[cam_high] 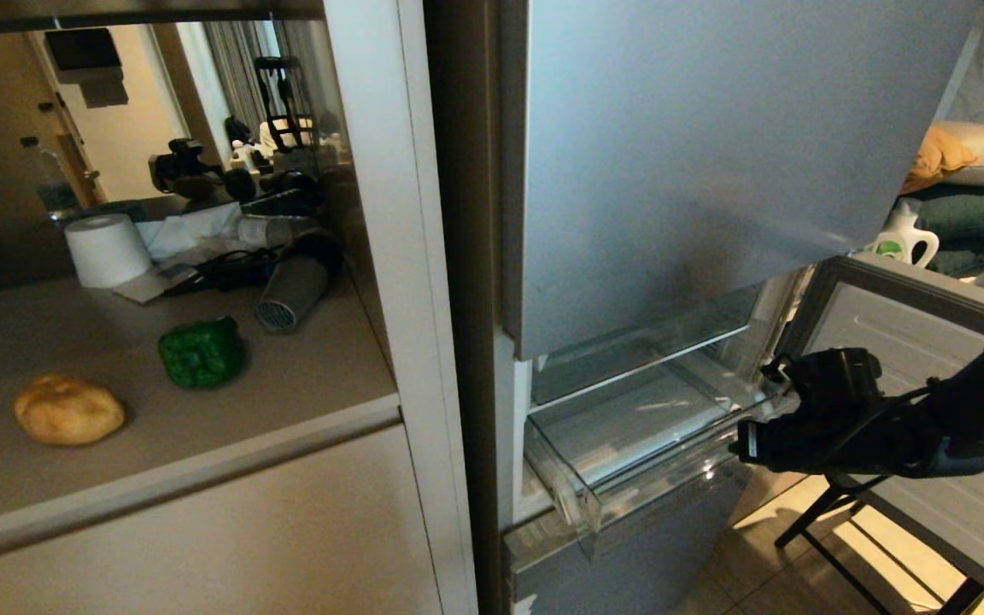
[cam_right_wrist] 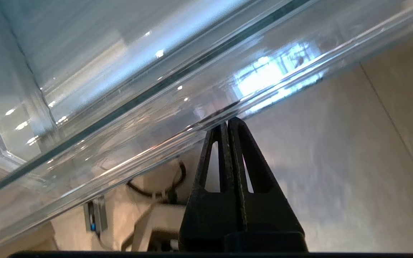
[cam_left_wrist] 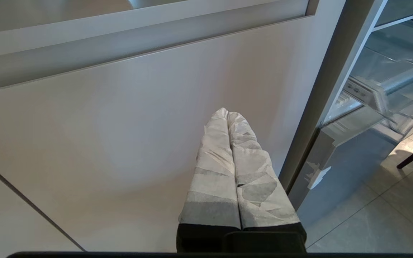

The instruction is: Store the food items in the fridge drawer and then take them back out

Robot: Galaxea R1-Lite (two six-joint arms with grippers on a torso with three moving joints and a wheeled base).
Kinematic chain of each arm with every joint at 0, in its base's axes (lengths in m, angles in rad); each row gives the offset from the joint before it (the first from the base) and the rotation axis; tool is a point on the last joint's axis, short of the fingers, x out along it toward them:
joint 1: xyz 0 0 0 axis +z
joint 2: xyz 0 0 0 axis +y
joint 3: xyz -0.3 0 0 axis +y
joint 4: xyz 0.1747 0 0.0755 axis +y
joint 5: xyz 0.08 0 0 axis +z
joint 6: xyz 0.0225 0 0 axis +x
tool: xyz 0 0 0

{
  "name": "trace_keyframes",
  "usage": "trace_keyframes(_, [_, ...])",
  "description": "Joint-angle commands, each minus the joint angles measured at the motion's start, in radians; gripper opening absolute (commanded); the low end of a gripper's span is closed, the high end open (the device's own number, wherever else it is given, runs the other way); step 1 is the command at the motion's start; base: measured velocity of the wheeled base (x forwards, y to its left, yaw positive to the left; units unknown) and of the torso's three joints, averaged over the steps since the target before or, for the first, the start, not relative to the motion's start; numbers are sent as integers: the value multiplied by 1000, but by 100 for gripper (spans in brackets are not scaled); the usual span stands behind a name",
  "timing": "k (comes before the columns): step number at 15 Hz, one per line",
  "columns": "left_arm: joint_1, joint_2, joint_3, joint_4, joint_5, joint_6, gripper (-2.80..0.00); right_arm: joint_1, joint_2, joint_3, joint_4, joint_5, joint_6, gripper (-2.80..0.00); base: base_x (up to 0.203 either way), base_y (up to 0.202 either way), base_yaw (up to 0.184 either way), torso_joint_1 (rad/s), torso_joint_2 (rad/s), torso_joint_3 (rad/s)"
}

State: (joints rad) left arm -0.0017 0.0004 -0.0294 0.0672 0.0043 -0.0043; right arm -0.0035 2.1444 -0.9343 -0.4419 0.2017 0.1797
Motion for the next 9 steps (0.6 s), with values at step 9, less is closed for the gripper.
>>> trace_keyframes(9, [0,0,0,0,0,0,-280,46,201,-152,-267,36,3,-280,0,0,0,0,0,0])
